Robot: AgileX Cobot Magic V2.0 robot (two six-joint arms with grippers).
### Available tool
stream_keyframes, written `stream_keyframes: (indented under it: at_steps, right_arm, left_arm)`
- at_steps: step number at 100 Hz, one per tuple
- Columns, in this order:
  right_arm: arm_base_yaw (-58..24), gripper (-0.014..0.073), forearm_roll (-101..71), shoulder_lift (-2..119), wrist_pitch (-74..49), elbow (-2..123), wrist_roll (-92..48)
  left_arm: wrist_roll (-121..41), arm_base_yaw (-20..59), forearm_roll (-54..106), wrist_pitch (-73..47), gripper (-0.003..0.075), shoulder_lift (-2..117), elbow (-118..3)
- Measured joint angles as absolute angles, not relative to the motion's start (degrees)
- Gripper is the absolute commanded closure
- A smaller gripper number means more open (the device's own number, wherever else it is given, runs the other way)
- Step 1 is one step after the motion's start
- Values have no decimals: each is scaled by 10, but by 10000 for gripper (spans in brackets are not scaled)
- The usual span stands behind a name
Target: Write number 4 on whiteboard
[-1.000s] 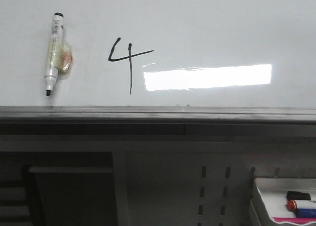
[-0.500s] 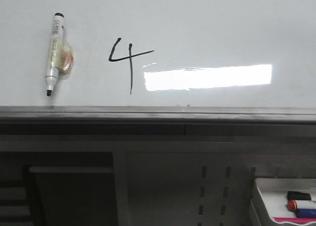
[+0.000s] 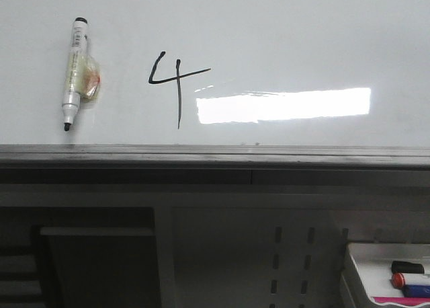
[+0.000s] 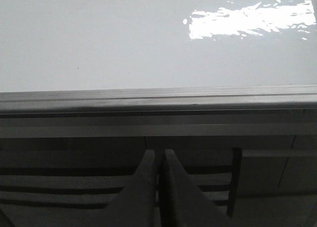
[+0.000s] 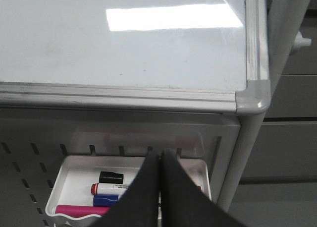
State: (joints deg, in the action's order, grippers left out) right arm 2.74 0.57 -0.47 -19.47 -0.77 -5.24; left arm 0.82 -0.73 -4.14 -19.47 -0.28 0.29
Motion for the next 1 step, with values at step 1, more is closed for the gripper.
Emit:
stream_keyframes:
  at_steps: [1]
  right_arm:
    - [27,658,6,-5,-195,-8,-52]
  left_arm:
    - [8,-7,-41,-195,741,-3,3]
